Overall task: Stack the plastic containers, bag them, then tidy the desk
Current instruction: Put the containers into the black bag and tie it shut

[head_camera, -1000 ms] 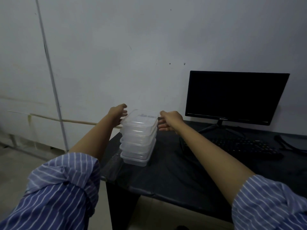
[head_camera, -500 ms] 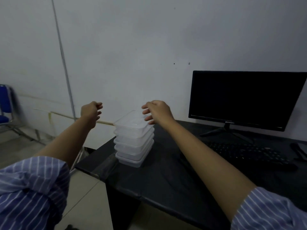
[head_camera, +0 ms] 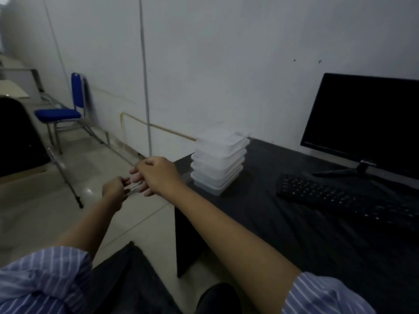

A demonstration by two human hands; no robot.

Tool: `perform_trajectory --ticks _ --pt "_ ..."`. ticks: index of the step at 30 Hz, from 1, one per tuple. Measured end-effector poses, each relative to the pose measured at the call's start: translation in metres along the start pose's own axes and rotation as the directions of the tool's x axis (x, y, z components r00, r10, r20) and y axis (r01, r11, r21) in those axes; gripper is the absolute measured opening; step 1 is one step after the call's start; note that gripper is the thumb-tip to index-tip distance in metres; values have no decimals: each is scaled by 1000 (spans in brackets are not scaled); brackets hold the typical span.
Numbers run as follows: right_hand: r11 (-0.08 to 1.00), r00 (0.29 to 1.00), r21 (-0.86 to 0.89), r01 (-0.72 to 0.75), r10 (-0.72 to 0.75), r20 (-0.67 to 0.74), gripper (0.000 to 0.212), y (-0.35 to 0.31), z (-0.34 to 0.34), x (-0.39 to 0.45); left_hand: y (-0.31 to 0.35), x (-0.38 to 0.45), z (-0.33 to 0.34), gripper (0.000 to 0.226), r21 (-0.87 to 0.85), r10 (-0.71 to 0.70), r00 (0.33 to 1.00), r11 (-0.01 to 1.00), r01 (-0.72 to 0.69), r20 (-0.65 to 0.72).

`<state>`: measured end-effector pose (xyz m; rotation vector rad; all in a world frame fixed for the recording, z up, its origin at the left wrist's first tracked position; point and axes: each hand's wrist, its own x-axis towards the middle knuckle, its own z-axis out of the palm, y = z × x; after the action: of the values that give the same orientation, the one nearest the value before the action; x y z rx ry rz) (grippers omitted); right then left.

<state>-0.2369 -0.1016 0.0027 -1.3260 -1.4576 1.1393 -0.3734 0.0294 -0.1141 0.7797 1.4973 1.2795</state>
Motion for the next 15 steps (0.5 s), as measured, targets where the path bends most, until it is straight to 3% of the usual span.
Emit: perform_trajectory --ticks 5,9,15 --pt "986 983 -79 -149 156 92 29 68 55 10 -90 19 -42 35 72 -153 988 986 152 8" --pt "950 950 -106 -292 301 80 26 132 82 23 -145 27 -53 21 70 -289 957 955 289 -16" --pt "827 836 -167 -537 548 23 25 248 110 50 -255 55 -71 34 95 -478 877 872 480 -38"
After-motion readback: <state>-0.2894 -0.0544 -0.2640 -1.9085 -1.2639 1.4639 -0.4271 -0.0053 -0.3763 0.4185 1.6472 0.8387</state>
